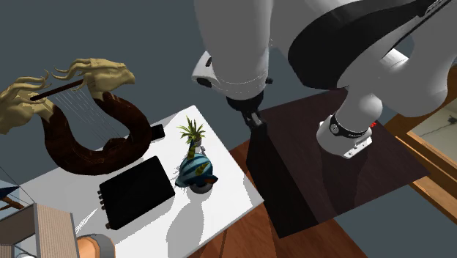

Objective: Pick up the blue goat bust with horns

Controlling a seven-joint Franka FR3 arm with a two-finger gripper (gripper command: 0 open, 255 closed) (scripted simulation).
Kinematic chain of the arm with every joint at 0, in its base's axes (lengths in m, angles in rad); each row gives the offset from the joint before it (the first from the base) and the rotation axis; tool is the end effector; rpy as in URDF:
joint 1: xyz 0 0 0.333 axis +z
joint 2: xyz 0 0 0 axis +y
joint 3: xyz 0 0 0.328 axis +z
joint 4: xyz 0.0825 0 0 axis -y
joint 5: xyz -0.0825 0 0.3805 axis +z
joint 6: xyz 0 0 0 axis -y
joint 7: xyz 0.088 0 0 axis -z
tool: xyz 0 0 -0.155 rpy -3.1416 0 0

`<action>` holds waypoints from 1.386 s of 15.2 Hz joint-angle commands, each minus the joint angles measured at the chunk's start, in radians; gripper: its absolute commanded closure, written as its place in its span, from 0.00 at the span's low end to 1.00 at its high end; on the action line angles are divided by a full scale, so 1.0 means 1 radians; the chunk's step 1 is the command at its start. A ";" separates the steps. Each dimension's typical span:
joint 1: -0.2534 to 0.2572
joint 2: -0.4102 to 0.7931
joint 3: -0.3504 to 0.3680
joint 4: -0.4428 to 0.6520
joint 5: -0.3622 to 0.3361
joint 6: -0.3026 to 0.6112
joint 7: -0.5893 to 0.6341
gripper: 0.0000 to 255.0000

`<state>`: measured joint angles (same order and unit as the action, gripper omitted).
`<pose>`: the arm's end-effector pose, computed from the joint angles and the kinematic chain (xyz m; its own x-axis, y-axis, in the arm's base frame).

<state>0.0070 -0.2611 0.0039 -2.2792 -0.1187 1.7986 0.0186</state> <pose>0.4265 -0.0109 0.4114 0.9760 0.0186 -0.2172 0.0438 -0.9928 0.1118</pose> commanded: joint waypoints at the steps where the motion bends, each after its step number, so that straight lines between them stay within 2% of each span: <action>1: -0.004 0.076 0.001 0.025 -0.009 0.035 0.019 0.00; 10: -0.007 0.449 0.000 0.228 -0.048 0.130 0.106 0.00; 19: -0.004 0.826 -0.022 0.533 -0.070 0.131 0.163 0.00; 21: -0.004 0.844 -0.023 0.531 -0.071 0.149 0.166 0.00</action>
<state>0.0022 0.5623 -0.0181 -1.7624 -0.1891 1.9438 0.1820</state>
